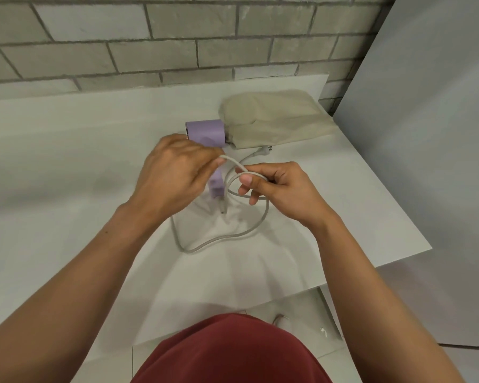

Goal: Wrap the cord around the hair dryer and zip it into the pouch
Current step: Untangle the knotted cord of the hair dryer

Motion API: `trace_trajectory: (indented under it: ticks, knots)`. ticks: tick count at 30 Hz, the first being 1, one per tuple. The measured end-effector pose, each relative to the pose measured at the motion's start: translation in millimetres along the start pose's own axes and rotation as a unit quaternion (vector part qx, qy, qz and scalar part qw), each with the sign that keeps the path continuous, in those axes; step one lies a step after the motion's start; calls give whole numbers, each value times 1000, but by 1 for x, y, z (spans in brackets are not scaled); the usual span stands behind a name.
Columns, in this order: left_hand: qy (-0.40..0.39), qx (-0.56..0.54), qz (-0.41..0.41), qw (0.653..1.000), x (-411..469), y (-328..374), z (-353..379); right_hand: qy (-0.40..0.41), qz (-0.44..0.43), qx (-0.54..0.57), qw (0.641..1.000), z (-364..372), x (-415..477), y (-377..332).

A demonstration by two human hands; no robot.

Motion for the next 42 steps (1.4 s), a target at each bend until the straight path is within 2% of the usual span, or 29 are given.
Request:
trace_trajectory:
  ticks: [5,8,10,13,15,19,22,26,30,34,36,39,40,42]
  knots:
    - [77,-96,-178,976,-8,-32,-24,2,12,17,1000,1,4,11]
    - [72,-124,-270,952,-21,-51,-27,-4,6,-11,1000,3,7,7]
    - [52,-119,-297,946,-27,-63,-25,-2,3,-30,1000,4,9,3]
    - [-62,-42,-274,959,-32,-80,-4,-2,2,-41,999,6,11,0]
    - [-106,-31,-214,971,-32,-72,7,-9,-3,-44,999,8,11,-3]
    - [-78,-21,-2,997,-18,-21,14,-23,-15,-44,999,9,10,-7]
    - [-77,8,72,994,-9,0,22,-21,-22,-43,999,11,11,-8]
    - [10,17,32,999,2,2,10,9,-14,-27,1000,2,11,-1]
    - [108,-72,-99,987,10,-14,-21,19,22,-12,999,-6,9,15]
    - [135,-149,-217,955,8,-41,-33,16,24,-19,999,-7,6,18]
    - [89,-118,-231,962,7,-54,-29,22,17,-33,999,-8,6,13]
    - [-69,-7,-234,970,-1,-75,2,16,22,-55,998,-10,7,12]
    - [-103,15,-218,970,-4,-76,8,8,24,-59,998,-9,6,13]
    - [-114,20,-143,983,-2,-60,13,-3,24,-60,998,-6,6,13]
Point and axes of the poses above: each hand's wrist, its own x-axis towards the middle knuckle, its own z-axis out of the palm, y = z × x, the point moved 7 cm from there along x, towards the middle knuckle, and after that the axes turned 3 degrees about x, right-handed, at the moved point
